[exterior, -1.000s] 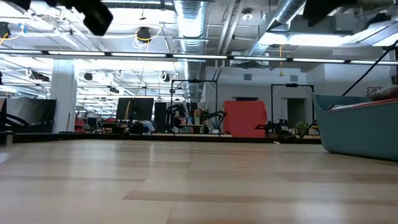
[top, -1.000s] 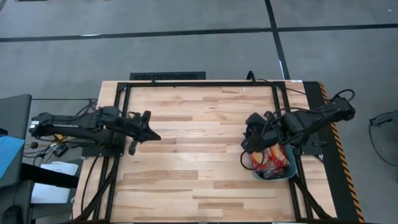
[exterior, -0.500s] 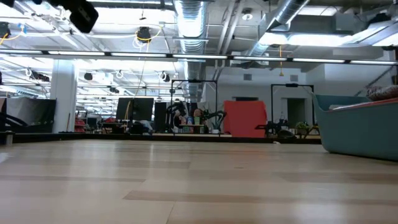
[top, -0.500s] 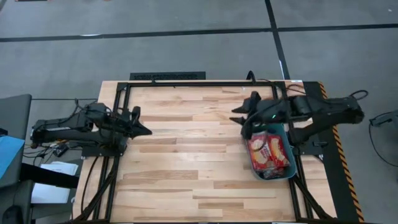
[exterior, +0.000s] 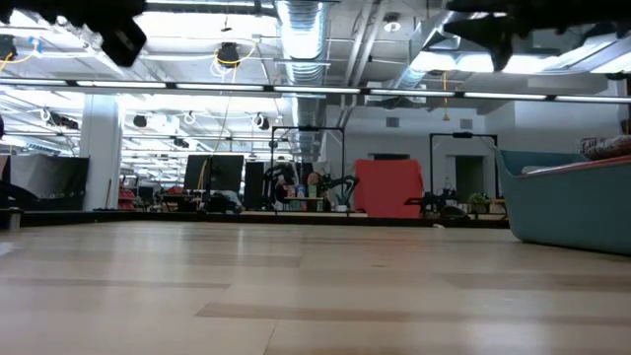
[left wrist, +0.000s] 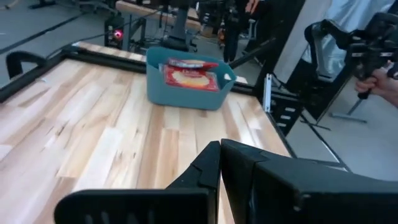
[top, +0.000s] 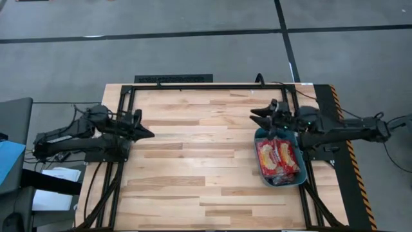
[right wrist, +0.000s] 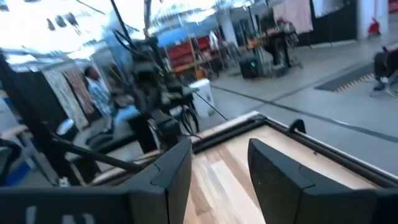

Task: Sort popcorn bags into baskets
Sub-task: Return to home position

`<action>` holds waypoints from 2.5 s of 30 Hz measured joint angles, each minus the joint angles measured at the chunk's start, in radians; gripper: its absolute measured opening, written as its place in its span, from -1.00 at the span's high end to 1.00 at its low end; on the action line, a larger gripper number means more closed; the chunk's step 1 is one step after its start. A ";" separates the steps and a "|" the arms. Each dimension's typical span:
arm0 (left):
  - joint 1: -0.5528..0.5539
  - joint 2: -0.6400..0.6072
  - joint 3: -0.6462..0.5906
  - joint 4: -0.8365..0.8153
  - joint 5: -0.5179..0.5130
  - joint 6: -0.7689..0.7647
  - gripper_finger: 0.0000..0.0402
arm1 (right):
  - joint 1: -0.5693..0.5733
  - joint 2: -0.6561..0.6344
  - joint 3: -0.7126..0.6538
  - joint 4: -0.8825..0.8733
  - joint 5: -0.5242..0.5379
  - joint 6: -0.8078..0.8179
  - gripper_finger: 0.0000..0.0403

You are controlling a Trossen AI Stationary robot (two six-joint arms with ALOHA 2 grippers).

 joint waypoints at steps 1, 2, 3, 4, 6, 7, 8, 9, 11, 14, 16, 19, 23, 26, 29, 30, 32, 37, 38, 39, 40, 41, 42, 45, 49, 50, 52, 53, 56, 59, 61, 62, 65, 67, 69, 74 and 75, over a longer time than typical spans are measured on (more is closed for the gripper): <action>0.002 0.001 -0.031 0.029 0.000 0.000 1.00 | 0.001 -0.026 -0.032 0.025 -0.001 0.000 0.11; 0.004 0.000 -0.066 0.073 0.000 0.001 1.00 | 0.000 -0.050 -0.062 0.047 0.000 0.001 0.11; 0.006 0.000 -0.105 0.129 0.000 0.000 1.00 | 0.000 -0.073 -0.087 0.057 0.002 0.005 0.10; 0.006 0.000 -0.148 0.181 -0.001 -0.006 1.00 | 0.000 -0.097 -0.108 0.062 0.005 0.014 0.10; 0.006 0.001 -0.243 0.294 -0.002 -0.035 1.00 | -0.007 -0.155 -0.147 0.058 0.012 0.031 0.09; 0.006 0.001 -0.289 0.355 0.000 -0.057 1.00 | -0.011 -0.181 -0.162 0.060 0.014 0.034 0.08; 0.006 0.001 -0.336 0.415 0.001 -0.083 1.00 | -0.016 -0.213 -0.177 0.065 0.015 0.034 0.07; 0.006 0.001 -0.374 0.468 0.008 -0.107 1.00 | -0.017 -0.245 -0.192 0.065 0.015 0.035 0.07; 0.006 0.000 -0.446 0.562 0.031 -0.136 1.00 | -0.017 -0.304 -0.218 0.058 0.015 0.034 0.06; 0.005 0.001 -0.485 0.574 0.052 -0.143 1.00 | -0.014 -0.380 -0.258 0.060 0.014 0.029 0.07; 0.005 0.000 -0.485 0.529 0.056 -0.122 1.00 | -0.014 -0.418 -0.293 0.053 0.016 0.029 0.08; 0.005 0.000 -0.485 0.533 0.053 -0.090 1.00 | -0.013 -0.470 -0.359 0.071 0.032 0.031 0.08; 0.005 0.001 -0.486 0.525 -0.014 -0.047 1.00 | -0.014 -0.522 -0.429 0.066 0.060 0.038 0.07; 0.005 0.000 -0.487 0.505 -0.065 -0.032 1.00 | -0.014 -0.529 -0.429 0.004 0.064 0.052 0.05; 0.005 0.000 -0.487 0.490 -0.094 -0.027 1.00 | -0.014 -0.529 -0.429 0.001 0.064 0.013 0.03; 0.005 0.000 -0.487 0.481 -0.104 -0.025 1.00 | -0.014 -0.528 -0.429 -0.007 0.064 -0.003 0.03; 0.004 0.000 -0.487 0.453 -0.136 -0.015 1.00 | -0.014 -0.528 -0.429 -0.030 0.064 -0.021 0.02; -0.006 0.000 -0.488 0.462 -0.239 -0.011 1.00 | -0.014 -0.528 -0.429 -0.092 0.063 -0.024 0.04; -0.006 0.000 -0.488 0.470 -0.249 -0.008 1.00 | -0.014 -0.528 -0.429 -0.108 0.063 -0.024 0.05; -0.006 0.000 -0.488 0.475 -0.256 -0.011 1.00 | -0.014 -0.528 -0.429 -0.122 0.063 -0.024 0.06; -0.006 0.000 -0.488 0.477 -0.259 -0.024 1.00 | -0.014 -0.528 -0.429 -0.134 0.063 -0.024 0.07; -0.006 0.000 -0.488 0.475 -0.260 -0.049 1.00 | -0.014 -0.528 -0.429 -0.144 0.063 -0.024 0.07; -0.006 0.000 -0.488 0.463 -0.260 -0.085 1.00 | -0.014 -0.528 -0.429 -0.159 0.063 -0.025 0.08; -0.006 0.000 -0.489 0.397 -0.260 -0.171 1.00 | -0.014 -0.528 -0.429 -0.171 0.060 -0.026 0.10; -0.006 0.000 -0.489 0.309 -0.263 -0.180 1.00 | -0.014 -0.528 -0.429 -0.176 0.058 -0.026 0.11; -0.006 0.001 -0.489 0.310 -0.269 -0.173 1.00 | -0.014 -0.528 -0.429 -0.177 0.058 -0.026 0.10; -0.006 0.000 -0.489 0.313 -0.274 -0.169 1.00 | -0.014 -0.528 -0.429 -0.179 0.058 -0.026 0.09; -0.006 -0.001 -0.489 0.317 -0.274 -0.170 1.00 | -0.014 -0.528 -0.429 -0.181 0.057 -0.026 0.09; -0.006 0.000 -0.489 0.313 -0.274 -0.177 1.00 | -0.014 -0.528 -0.430 -0.181 0.057 -0.026 0.07; -0.011 -0.030 -0.489 0.306 -0.286 -0.172 1.00 | -0.014 -0.528 -0.430 -0.183 0.057 -0.026 0.06; -0.008 -0.102 -0.489 0.315 -0.290 -0.174 1.00 | -0.014 -0.528 -0.430 -0.184 0.057 -0.026 0.05; -0.003 -0.140 -0.489 0.317 -0.290 -0.174 1.00 | -0.014 -0.528 -0.430 -0.184 0.057 -0.026 0.05; 0.006 -0.280 -0.489 0.308 -0.294 -0.174 1.00 | -0.014 -0.528 -0.430 -0.185 0.057 -0.026 0.05; 0.006 -0.306 -0.488 0.353 -0.290 -0.175 1.00 | -0.013 -0.528 -0.430 -0.185 0.057 -0.026 0.07; 0.008 -0.304 -0.484 0.363 -0.284 -0.176 1.00 | -0.013 -0.528 -0.431 -0.184 0.056 -0.025 0.08; 0.008 -0.304 -0.477 0.370 -0.288 -0.176 1.00 | -0.013 -0.527 -0.431 -0.186 0.056 -0.025 0.11; 0.008 -0.301 -0.477 0.368 -0.288 -0.176 1.00 | -0.013 -0.527 -0.431 -0.186 0.056 -0.025 0.12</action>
